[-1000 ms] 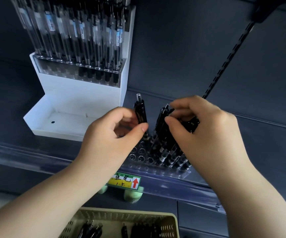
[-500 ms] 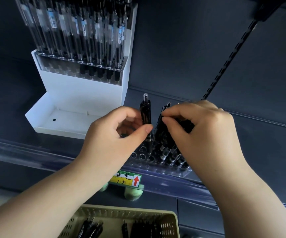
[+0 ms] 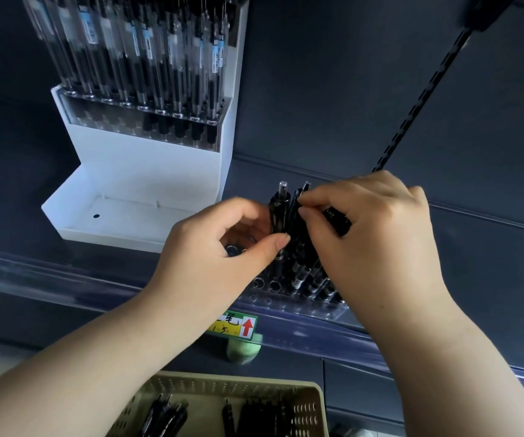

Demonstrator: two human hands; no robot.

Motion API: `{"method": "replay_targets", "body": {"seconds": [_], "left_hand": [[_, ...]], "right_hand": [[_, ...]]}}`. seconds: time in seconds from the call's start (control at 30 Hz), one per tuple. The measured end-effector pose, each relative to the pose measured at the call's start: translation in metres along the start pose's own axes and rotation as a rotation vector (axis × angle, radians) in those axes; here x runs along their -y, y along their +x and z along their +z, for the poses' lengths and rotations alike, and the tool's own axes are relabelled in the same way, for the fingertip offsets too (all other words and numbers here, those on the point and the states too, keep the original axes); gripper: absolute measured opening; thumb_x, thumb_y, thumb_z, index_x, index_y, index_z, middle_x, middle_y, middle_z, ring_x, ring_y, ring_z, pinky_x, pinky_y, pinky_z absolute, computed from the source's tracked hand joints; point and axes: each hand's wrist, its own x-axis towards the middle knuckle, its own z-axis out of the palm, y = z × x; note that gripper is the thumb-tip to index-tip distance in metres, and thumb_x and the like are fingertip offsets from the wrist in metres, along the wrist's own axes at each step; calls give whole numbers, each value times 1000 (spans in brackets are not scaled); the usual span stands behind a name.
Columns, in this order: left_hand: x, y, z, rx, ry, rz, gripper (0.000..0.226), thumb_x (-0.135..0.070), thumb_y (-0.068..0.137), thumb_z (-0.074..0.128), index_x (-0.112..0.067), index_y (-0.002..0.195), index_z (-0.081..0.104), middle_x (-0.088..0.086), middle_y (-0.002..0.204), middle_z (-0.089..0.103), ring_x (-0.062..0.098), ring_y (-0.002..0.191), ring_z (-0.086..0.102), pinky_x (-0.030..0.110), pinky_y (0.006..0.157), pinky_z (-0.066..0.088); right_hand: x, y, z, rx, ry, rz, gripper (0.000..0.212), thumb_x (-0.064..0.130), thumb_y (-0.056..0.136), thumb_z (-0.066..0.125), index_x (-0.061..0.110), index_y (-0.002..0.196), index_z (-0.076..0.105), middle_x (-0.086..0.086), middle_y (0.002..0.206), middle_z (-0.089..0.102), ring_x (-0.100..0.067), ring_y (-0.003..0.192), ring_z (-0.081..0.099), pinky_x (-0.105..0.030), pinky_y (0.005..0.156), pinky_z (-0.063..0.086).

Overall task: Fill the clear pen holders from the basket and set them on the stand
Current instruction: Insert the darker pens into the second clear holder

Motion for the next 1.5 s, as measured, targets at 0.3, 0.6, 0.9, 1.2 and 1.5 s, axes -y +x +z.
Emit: {"method": "replay_targets", "body": {"seconds": [0.3, 0.6, 0.9, 1.2, 1.5], "left_hand": [[10, -1, 6, 36, 73, 0, 11, -28, 68, 73, -29, 74, 64, -14, 75, 67, 0, 68, 62, 4, 61, 44], [20, -1, 19, 101, 300, 22, 29, -26, 73, 75, -39, 67, 50, -18, 63, 60, -3, 73, 57, 1, 62, 40], [37, -10, 14, 158, 404, 21, 25, -27, 76, 73, -37, 77, 50, -16, 74, 58, -4, 80, 55, 5, 69, 42], [30, -55, -7, 195, 770, 336, 23, -14, 78, 71, -7, 100, 68, 7, 90, 67, 28, 85, 63, 36, 73, 54], [76, -148, -7, 538, 947, -94, 30, -27, 94, 45, -18, 120, 55, 0, 120, 54, 20, 117, 48, 32, 89, 44]], "right_hand": [[-1, 1, -4, 17, 65, -3, 10, 16, 74, 69, 23, 80, 73, 9, 74, 69, -21, 79, 62, -35, 75, 37], [-4, 0, -7, 3, 98, -10, 9, 13, 75, 72, 20, 80, 73, 8, 75, 68, -22, 79, 62, -40, 75, 46], [2, -13, -19, -72, 97, -106, 5, 11, 79, 69, 14, 81, 72, 3, 76, 68, -25, 79, 61, -46, 70, 49], [17, -83, -16, 77, 75, -149, 4, 10, 77, 68, 12, 77, 72, 2, 73, 68, -25, 73, 60, -39, 64, 48], [26, -168, 17, 641, 43, 126, 17, 17, 86, 54, 18, 93, 71, 3, 90, 69, -18, 94, 53, -30, 83, 43]]}}
